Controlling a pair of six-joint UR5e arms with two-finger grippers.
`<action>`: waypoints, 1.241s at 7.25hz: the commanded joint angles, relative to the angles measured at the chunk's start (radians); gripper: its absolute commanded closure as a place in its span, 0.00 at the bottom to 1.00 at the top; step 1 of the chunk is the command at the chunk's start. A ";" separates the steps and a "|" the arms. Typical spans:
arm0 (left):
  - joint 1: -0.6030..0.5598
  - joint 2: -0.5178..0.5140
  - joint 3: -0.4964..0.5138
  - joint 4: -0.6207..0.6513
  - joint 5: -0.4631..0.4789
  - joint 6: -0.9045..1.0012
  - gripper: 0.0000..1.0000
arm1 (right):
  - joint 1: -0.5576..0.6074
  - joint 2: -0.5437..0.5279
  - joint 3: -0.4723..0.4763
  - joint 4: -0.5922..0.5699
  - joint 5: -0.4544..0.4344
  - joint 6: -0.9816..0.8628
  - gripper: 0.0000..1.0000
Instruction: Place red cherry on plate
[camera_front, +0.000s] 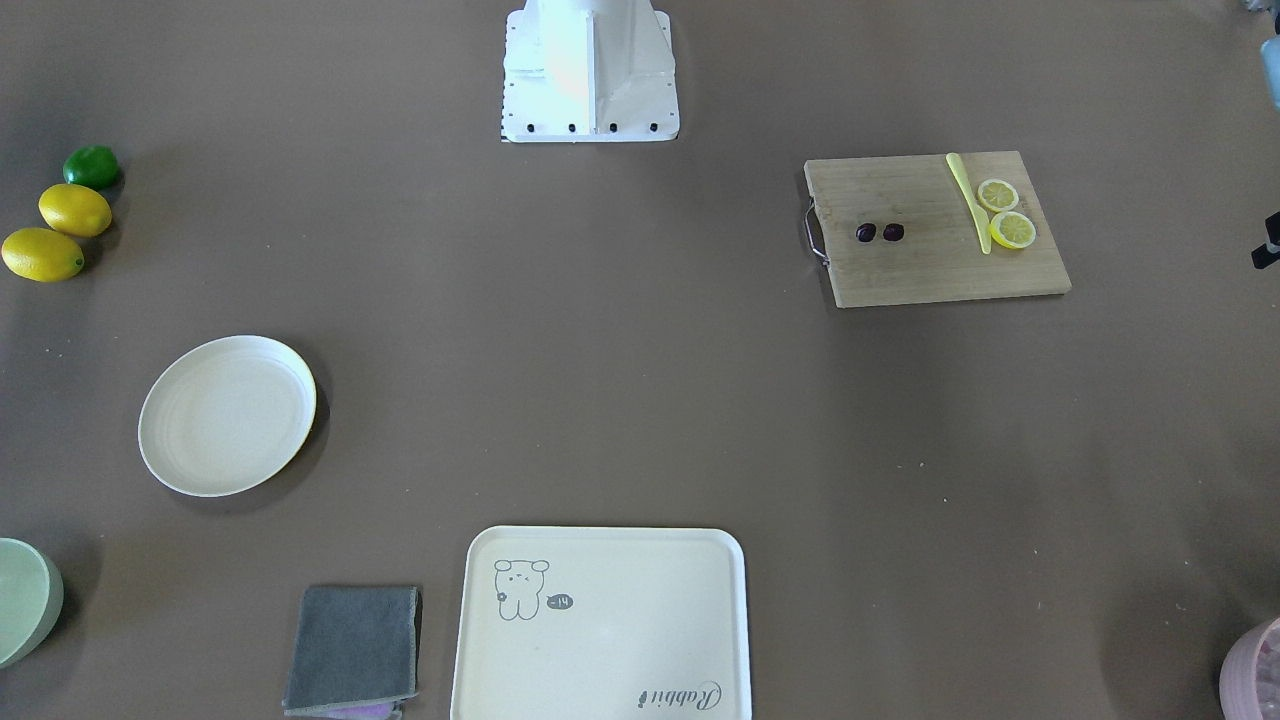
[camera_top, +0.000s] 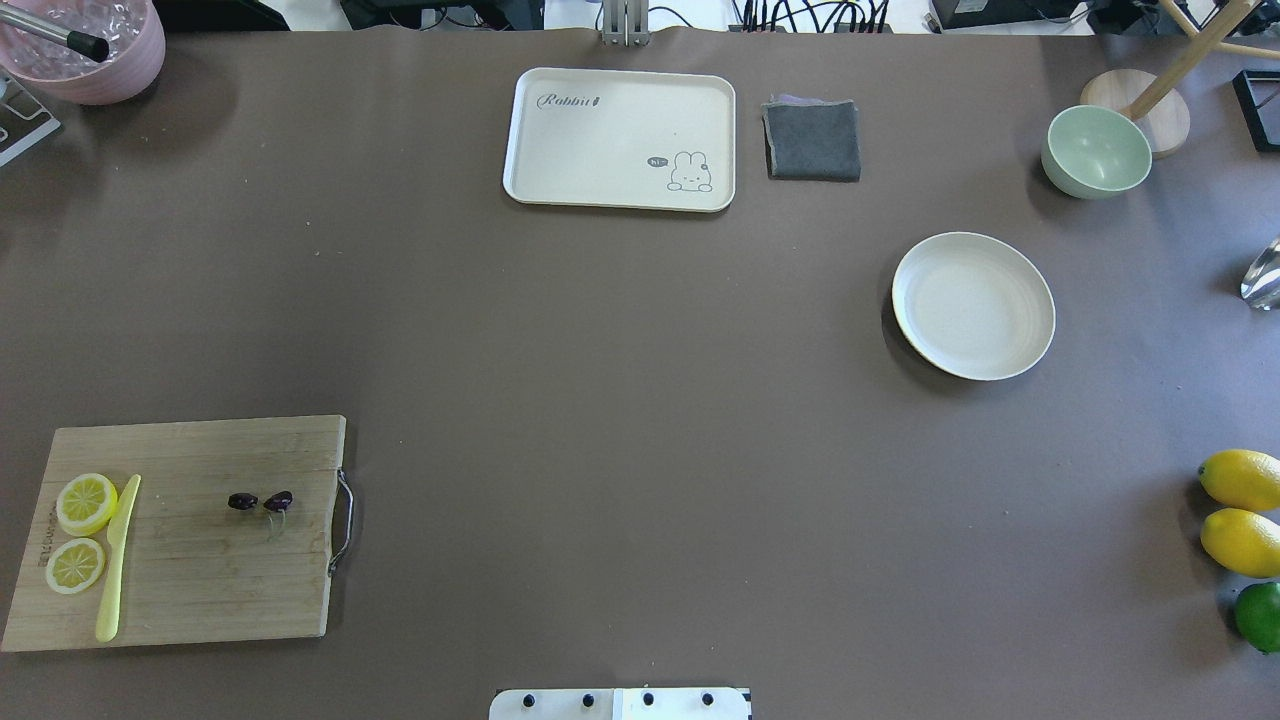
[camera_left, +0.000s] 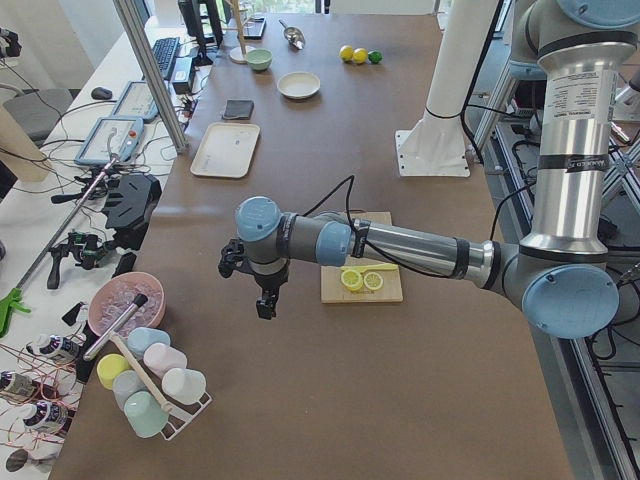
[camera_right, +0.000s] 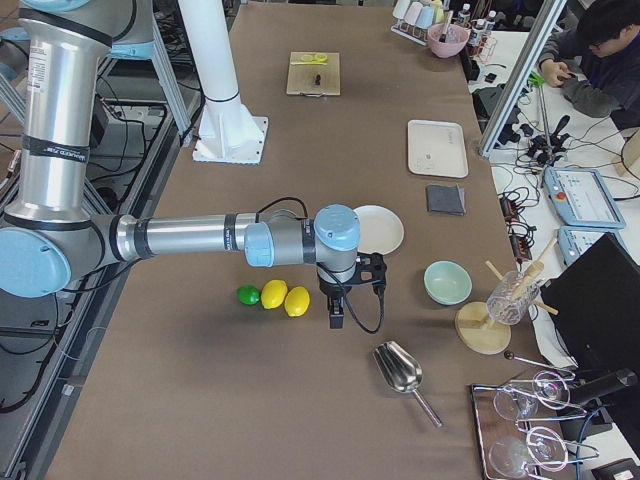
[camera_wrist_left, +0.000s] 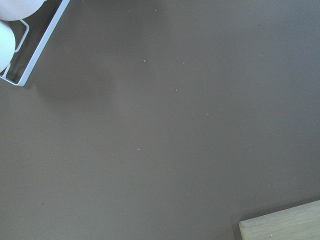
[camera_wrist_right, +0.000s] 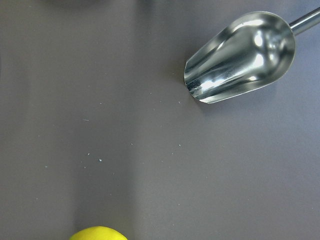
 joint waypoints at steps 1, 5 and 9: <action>0.000 0.006 0.000 -0.002 0.003 0.003 0.02 | 0.000 0.000 0.003 0.000 0.000 0.002 0.00; -0.002 0.011 -0.029 0.000 0.001 0.003 0.02 | 0.000 0.002 0.004 0.002 -0.002 0.003 0.00; -0.005 -0.024 -0.094 -0.023 0.000 -0.006 0.02 | 0.011 -0.026 -0.004 0.378 -0.014 0.012 0.00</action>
